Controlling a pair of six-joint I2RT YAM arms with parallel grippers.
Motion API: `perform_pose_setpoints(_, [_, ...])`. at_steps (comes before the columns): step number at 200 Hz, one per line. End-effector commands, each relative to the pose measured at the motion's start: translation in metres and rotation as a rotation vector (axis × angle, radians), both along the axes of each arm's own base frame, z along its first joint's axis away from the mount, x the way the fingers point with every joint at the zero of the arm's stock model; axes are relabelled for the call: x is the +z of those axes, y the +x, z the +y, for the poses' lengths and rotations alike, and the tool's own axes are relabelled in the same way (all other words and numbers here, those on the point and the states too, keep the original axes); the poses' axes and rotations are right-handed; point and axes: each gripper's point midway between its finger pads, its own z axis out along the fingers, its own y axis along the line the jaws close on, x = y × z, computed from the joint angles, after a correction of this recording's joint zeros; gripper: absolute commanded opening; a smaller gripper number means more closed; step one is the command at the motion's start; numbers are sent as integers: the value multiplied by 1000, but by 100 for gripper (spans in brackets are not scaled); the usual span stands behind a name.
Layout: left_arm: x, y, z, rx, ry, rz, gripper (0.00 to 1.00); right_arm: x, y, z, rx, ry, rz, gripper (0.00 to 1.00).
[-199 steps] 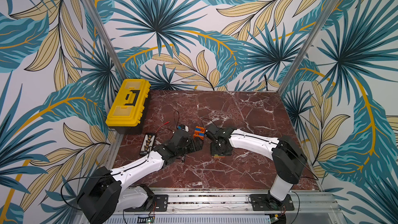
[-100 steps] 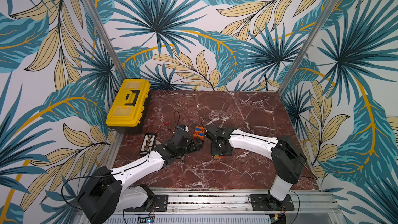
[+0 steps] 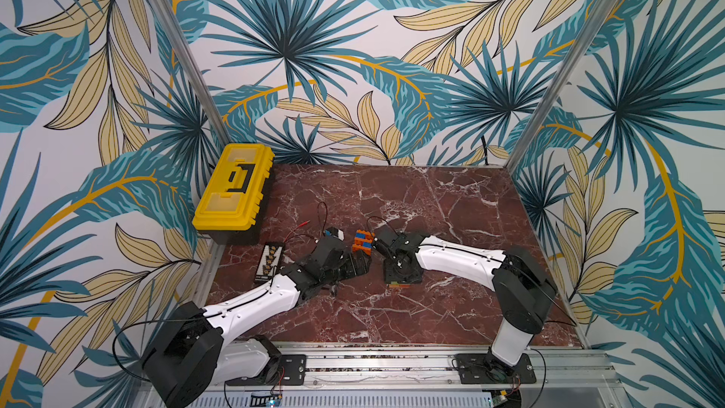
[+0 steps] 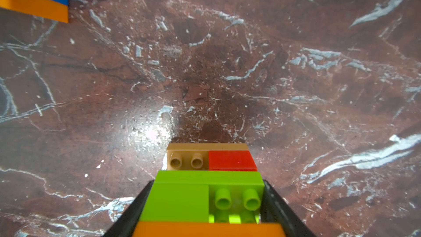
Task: Assemble the number 5 with lego
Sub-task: Assemble the lego brick with the lego brick.
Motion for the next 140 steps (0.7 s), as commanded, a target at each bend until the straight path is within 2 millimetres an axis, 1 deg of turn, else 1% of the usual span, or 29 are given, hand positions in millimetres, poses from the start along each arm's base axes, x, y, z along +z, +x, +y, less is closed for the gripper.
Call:
perform_pose_setpoints(1, [-5,-1,2,4,9,16,100,-22,-15,-16,-16,-63,63,63])
perform_pose_setpoints(16, [-5,-1,2,3,10,17,100,-25,-17,-17,-17,-65,73,62])
perform_pose_setpoints(89, [-6,-1,2,4,9,21,100,-47,-34,-33,-42,-78,132,61])
perform_pose_setpoints(111, [-7,0,1,0,12,24,100,-49,-35,-35,-33,-94,144,61])
perform_pose_setpoints(140, [-8,0,-1,-4,9,31,100,-45,-32,-34,-26,-103,141,61])
